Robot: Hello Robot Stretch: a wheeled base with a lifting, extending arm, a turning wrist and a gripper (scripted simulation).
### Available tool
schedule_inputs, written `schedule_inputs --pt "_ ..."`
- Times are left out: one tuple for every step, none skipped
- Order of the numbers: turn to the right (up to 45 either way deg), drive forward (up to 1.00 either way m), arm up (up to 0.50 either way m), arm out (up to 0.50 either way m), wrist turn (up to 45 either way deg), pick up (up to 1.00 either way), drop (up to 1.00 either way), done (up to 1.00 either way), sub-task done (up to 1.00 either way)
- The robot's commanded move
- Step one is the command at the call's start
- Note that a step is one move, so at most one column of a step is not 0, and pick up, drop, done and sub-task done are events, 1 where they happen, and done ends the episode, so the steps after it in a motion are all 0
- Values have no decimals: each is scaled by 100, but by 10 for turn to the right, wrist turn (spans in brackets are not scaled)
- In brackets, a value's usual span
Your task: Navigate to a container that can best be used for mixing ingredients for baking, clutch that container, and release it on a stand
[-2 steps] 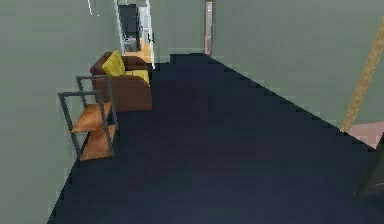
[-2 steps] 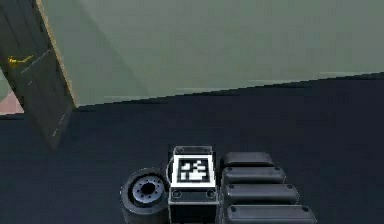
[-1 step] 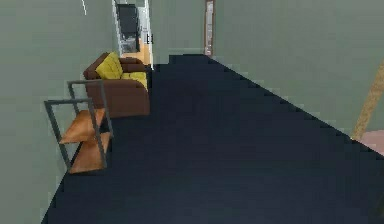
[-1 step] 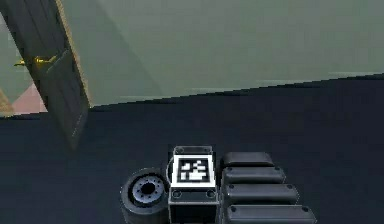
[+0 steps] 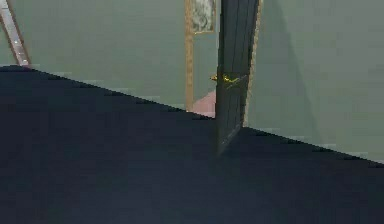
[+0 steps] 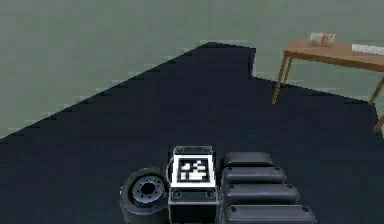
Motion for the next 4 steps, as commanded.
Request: schedule_inputs --pt "450 0 0 0 0 0 0 0 0" --pt "300 0 0 0 0 0 0 0 0" --pt "60 0 0 0 0 0 0 0 0" --pt "450 0 0 0 0 0 0 0 0"
